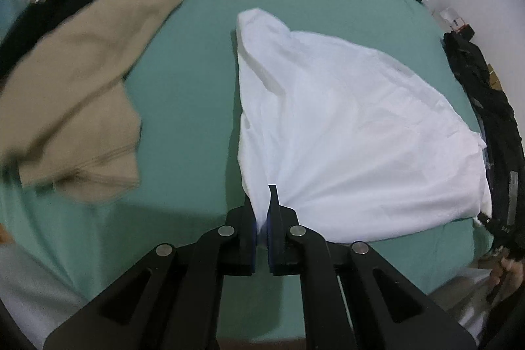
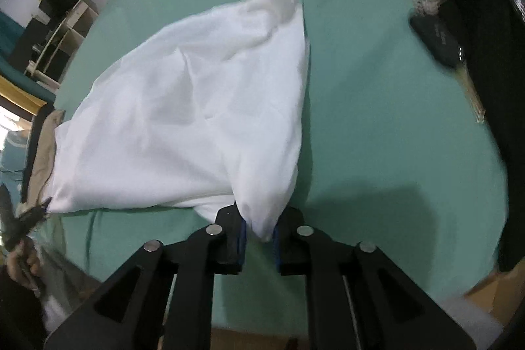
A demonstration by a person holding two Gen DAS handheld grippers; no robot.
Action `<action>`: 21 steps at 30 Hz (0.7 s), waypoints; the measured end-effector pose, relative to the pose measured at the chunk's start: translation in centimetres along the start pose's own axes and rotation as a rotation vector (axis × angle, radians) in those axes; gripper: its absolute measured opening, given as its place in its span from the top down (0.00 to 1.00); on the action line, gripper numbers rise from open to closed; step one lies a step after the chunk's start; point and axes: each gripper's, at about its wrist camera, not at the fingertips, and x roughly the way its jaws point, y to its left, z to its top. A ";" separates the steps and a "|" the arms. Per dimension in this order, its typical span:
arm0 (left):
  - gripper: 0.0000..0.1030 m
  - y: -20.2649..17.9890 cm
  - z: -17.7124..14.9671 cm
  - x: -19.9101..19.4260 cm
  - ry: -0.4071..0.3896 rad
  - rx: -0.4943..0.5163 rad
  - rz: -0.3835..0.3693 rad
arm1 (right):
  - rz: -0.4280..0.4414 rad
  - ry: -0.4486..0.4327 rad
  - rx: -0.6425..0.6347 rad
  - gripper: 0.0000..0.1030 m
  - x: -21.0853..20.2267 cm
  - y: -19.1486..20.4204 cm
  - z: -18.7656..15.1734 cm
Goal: Fold large clothes
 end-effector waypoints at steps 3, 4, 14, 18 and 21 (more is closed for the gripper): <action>0.93 0.3 -0.4 0.1 0.045 -0.010 -0.014 | 0.042 0.001 0.046 0.72 -0.7 -1.2 0.3; 0.91 0.4 -0.3 -0.2 0.037 -0.009 -0.018 | 0.037 -0.001 0.058 0.64 -1.1 -1.5 0.7; 0.59 0.4 7.9 -1.3 -0.144 0.079 0.005 | -0.060 -0.134 -0.038 0.39 -1.9 -3.5 8.9; 0.56 -0.7 11.1 2.1 -0.134 0.156 0.023 | -0.047 -0.158 -0.080 0.39 -0.6 -3.6 11.3; 0.56 -1.9 12.5 4.8 -0.114 0.236 0.096 | -0.070 -0.138 -0.102 0.39 1.3 -3.9 12.8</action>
